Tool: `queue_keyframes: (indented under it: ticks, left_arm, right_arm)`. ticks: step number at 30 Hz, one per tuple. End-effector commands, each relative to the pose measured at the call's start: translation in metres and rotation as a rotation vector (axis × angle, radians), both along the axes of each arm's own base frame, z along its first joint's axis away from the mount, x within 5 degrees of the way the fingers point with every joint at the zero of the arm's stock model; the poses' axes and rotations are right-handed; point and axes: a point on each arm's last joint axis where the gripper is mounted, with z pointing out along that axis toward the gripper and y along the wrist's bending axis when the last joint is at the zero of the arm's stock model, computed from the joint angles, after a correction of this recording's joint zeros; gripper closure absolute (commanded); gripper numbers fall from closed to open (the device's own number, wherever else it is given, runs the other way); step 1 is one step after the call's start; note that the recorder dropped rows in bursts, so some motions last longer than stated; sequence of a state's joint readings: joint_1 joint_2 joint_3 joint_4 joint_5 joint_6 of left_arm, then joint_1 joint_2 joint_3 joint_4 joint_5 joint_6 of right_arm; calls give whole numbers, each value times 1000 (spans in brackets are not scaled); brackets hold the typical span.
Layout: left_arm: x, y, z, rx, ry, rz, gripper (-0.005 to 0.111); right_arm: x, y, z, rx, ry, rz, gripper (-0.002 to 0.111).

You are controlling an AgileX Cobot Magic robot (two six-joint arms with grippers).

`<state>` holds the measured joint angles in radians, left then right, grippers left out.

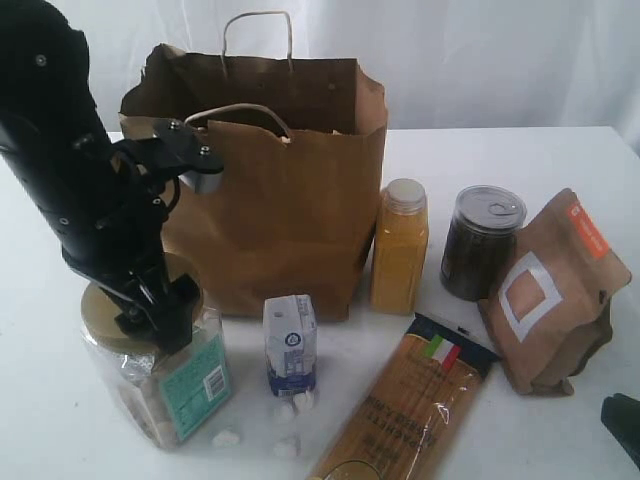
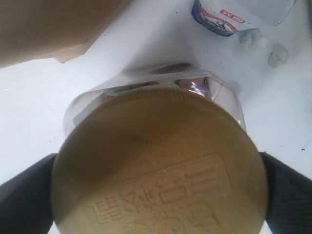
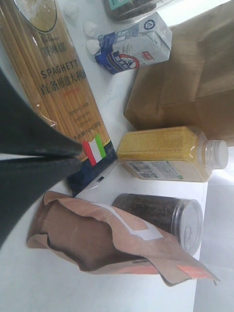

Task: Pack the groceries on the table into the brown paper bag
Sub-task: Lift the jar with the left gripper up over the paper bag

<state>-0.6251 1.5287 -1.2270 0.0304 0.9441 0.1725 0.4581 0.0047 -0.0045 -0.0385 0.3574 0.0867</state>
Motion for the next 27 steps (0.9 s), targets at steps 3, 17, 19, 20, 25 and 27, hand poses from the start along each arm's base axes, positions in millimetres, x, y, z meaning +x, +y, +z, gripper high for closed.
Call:
queue_keyframes:
  ticks: [3, 17, 19, 20, 25, 27]
  left_arm:
    - [-3, -2, -7, 10, 47, -10, 4]
    - [-4, -1, 1, -21, 3, -11, 106]
    - [-6, 1, 13, -64, -57, -9, 107]
    - [-8, 2, 17, -76, -74, -8, 107]
    - [-30, 19, 59, -165, -196, 20, 107]
    - [-40, 26, 81, -192, -231, 18, 107]
  right_arm:
    - [0, 0, 0, 9, -13, 2, 108]
    - [0, 0, 0, 9, -13, 2, 108]
    - [0, 0, 0, 9, -13, 2, 108]
    - [0, 0, 0, 9, -13, 2, 108]
    - [0, 0, 0, 9, -13, 2, 108]
    - [0, 0, 0, 9, -13, 2, 108]
